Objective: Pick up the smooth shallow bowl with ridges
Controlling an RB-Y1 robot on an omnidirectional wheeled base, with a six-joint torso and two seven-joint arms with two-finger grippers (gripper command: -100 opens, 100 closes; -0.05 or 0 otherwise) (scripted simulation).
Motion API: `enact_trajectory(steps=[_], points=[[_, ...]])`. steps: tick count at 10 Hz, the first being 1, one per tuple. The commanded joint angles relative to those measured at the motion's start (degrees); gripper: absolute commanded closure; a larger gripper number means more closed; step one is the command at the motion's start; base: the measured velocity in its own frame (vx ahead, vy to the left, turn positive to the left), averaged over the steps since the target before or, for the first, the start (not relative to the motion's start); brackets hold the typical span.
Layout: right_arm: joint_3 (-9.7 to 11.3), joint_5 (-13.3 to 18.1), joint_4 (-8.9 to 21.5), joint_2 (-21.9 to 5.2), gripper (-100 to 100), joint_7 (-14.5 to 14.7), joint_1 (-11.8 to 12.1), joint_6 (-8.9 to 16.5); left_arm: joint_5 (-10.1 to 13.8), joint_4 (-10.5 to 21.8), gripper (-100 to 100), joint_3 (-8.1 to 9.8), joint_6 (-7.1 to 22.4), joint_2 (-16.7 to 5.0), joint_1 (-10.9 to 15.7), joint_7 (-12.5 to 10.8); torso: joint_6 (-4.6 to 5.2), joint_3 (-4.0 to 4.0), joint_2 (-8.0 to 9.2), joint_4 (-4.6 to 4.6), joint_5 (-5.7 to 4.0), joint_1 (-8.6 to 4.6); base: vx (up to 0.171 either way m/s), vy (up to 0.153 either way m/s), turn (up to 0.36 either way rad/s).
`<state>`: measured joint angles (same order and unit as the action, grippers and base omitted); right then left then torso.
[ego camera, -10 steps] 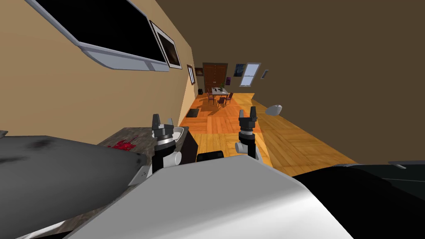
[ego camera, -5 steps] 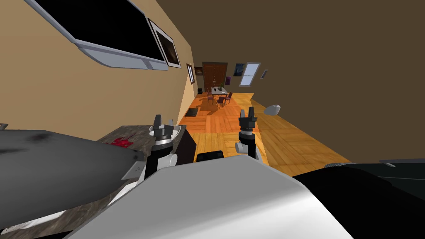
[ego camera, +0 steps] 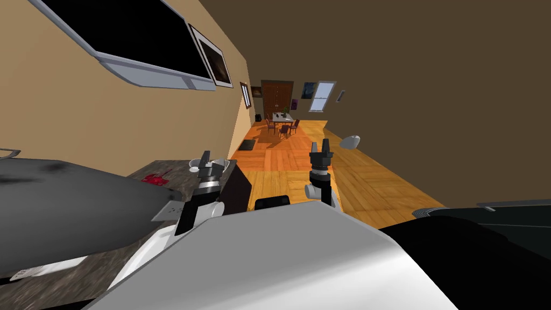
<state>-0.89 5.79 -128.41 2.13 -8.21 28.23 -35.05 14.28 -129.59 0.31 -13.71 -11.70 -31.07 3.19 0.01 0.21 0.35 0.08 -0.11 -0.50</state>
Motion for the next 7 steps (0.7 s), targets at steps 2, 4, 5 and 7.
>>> enact_trajectory(steps=[2, 4, 5, 7], points=[[0.00, 0.00, 0.00, 0.00, 0, 0.00, 0.00, 0.00, 2.95, -0.37, -100, 1.00, 3.42, -1.58, -0.70, -0.12, 0.00, -0.01, -0.02, 0.00, 0.00, 0.03, -0.066, -0.097, -0.006], [-0.01, 0.00, 0.00, -0.01, 0, 0.00, 0.01, 0.00, 6.48, -0.54, -100, 2.26, 7.11, -3.26, -1.39, -0.16, 0.00, -0.10, -0.18, -0.04, 0.07, 0.32, -0.044, -0.052, -0.022], [-0.01, 0.00, 0.00, -0.01, 0, 0.00, 0.01, 0.00, 6.48, -0.54, -100, 2.26, 7.48, -3.26, -1.39, -0.16, 0.00, -0.09, -0.16, -0.04, 0.06, 0.29, -0.040, -0.051, -0.006], [-0.01, 0.00, 0.00, -0.01, 0, 0.00, 0.01, 0.00, 9.97, -0.61, -100, 3.66, 10.97, -4.96, -2.18, -0.22, 0.00, -0.11, -0.20, -0.04, 0.07, 0.36, -0.047, -0.044, -0.026]])
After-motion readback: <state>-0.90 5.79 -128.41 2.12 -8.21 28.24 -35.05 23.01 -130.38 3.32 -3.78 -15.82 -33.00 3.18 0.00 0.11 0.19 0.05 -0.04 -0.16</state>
